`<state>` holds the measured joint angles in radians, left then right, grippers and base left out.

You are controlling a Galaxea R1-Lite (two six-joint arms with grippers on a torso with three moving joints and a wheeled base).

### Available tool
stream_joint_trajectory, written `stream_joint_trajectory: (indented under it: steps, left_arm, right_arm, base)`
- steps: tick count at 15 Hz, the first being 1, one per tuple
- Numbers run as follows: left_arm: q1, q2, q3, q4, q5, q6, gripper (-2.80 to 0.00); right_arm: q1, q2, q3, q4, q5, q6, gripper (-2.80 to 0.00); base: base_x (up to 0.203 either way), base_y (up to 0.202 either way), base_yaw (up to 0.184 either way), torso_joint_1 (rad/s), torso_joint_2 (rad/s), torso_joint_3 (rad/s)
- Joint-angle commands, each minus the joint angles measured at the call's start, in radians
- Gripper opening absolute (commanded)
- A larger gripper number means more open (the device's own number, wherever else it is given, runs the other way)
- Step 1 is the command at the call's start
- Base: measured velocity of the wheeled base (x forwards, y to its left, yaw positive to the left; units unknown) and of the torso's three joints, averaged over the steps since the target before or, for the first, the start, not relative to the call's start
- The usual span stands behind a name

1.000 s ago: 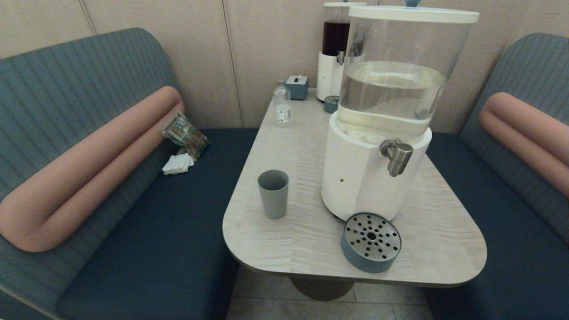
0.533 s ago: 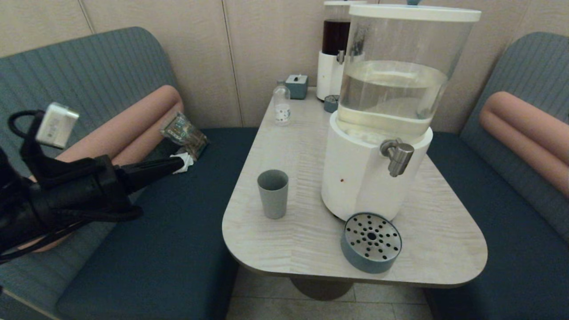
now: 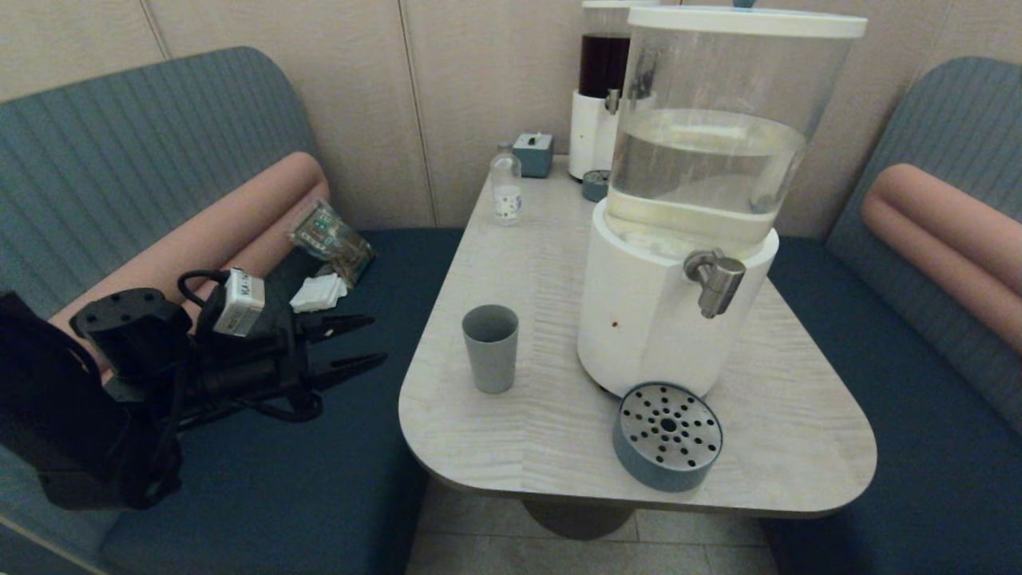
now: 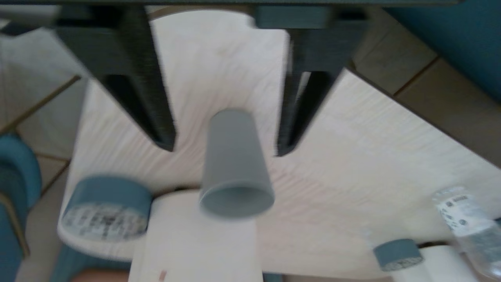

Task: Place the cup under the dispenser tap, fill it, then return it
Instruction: Pick up the cup

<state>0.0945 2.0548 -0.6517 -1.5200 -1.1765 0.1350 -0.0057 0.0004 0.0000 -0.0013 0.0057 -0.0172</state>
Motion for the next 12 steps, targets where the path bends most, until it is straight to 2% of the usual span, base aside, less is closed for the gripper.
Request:
stream_joint_trajectory:
  steps: [1, 3, 6, 9, 12]
  left_arm:
    - [-0.014, 0.137, -0.088, -0.01, -0.02, 0.008, 0.0]
    - [-0.03, 0.214, -0.152, -0.01, -0.024, 0.009, 0.0]
    - [-0.075, 0.296, -0.179, -0.01, -0.046, 0.012, 0.0]
    - [-0.136, 0.355, -0.237, -0.01, -0.048, 0.011, 0.0]
    - [-0.166, 0.39, -0.283, -0.01, -0.047, 0.001, 0.0]
  right_arm:
    - [0.0, 0.0, 0.002, 0.0, 0.0, 0.0, -2.8]
    - [0.0, 0.0, 0.002, 0.0, 0.0, -0.001, -2.8]
    - [0.0, 0.0, 0.002, 0.0, 0.0, -0.001, -2.8]
    - [0.0, 0.0, 0.002, 0.0, 0.0, 0.0, -2.8]
    - [0.0, 0.0, 0.002, 0.0, 0.0, -0.001, -2.8]
  base:
    - [0.0, 0.0, 0.0, 0.0, 0.0, 0.0]
    - [0.0, 0.0, 0.0, 0.0, 0.0, 0.0]
    - [0.0, 0.0, 0.0, 0.0, 0.0, 0.0]
    - [0.0, 0.0, 0.0, 0.0, 0.0, 0.0]
    - [0.0, 0.0, 0.0, 0.0, 0.0, 0.0]
